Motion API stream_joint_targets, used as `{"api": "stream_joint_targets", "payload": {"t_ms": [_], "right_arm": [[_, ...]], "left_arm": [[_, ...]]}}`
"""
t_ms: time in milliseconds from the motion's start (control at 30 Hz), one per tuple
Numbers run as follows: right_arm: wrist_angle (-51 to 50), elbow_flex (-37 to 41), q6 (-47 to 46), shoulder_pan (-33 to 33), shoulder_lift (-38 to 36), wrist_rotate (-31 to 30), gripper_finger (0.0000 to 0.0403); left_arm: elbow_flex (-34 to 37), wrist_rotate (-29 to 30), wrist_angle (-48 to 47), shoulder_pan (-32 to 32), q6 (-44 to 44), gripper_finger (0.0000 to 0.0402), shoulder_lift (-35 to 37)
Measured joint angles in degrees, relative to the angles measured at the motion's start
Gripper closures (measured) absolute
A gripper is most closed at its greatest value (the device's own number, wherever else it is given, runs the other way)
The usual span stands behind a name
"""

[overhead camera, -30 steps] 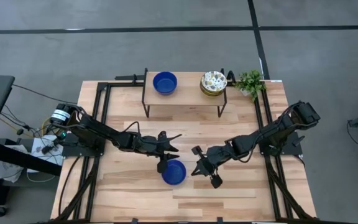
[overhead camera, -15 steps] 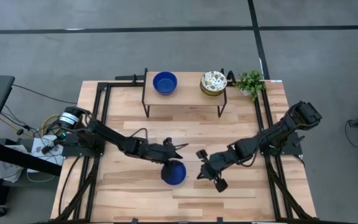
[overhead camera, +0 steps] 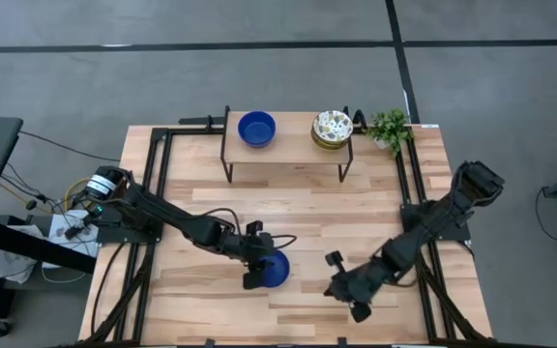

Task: Pick & Place Mini bowls
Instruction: Stack the blue bowl on the blue bowl on the shelf

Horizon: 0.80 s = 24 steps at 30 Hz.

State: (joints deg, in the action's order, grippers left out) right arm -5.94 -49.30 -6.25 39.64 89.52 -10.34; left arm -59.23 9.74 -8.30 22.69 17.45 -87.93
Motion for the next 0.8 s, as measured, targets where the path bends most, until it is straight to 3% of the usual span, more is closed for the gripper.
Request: {"api": "stream_joint_targets", "payload": {"t_ms": [267, 800], "right_arm": [[0.5, 0.0, -4.5, 7.4, 0.0, -9.4, 0.0402], [1.9, 0.0, -8.8, 13.2, 0.0, -13.9, 0.0402]], "left_arm": [[2.9, 3.8, -0.2, -0.6, -4.5, 0.0280, -0.6], [3.1, 3.3, 1.4, -1.8, -1.3, 0.0280, -5.8]]}}
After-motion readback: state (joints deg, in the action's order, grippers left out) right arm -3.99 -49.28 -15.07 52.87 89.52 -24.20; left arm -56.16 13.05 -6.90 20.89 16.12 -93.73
